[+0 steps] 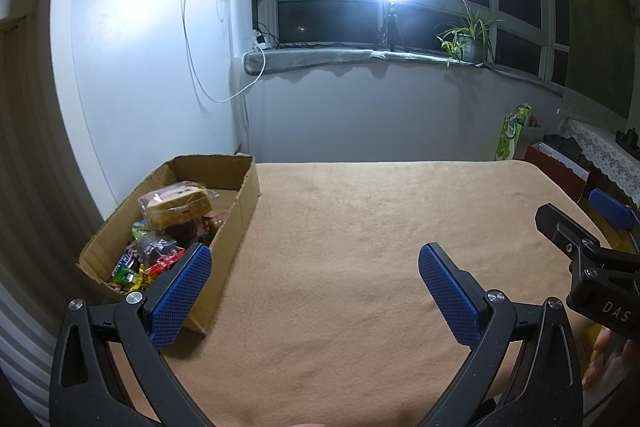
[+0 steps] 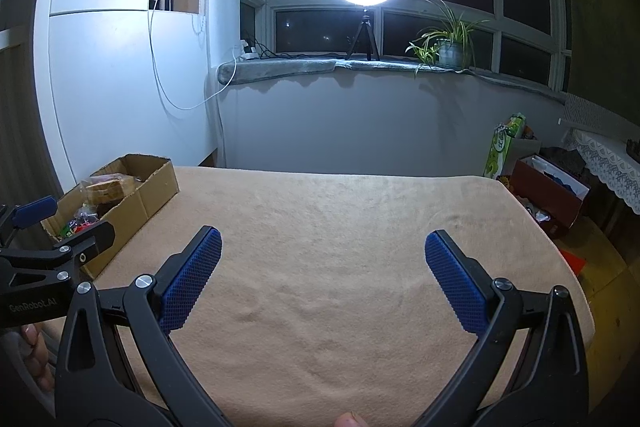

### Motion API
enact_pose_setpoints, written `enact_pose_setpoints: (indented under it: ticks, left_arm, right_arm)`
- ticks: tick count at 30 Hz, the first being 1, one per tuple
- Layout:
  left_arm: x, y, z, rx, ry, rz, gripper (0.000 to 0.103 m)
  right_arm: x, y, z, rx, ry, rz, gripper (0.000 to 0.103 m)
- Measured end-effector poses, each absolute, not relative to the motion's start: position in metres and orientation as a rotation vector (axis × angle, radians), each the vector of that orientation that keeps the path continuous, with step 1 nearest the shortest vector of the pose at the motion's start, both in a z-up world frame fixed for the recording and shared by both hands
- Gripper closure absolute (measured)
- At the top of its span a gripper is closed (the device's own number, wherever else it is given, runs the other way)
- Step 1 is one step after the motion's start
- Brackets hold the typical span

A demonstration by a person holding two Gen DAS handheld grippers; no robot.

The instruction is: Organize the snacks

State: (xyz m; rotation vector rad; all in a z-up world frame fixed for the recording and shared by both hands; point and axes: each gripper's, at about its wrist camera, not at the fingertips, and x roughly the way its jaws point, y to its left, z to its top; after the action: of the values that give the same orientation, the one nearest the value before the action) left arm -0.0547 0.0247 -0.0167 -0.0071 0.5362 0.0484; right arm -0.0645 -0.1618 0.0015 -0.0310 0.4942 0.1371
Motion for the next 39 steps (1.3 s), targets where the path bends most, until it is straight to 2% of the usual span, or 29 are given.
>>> enact_pose_setpoints:
  ticks: [39]
  left_arm:
    - [-0.0545, 0.0305, -0.019, -0.01, 0.543, 0.053, 0.0]
  right_arm:
    - [-0.0636, -0.1649, 0.0016, -0.03, 0.495, 0.14, 0.0]
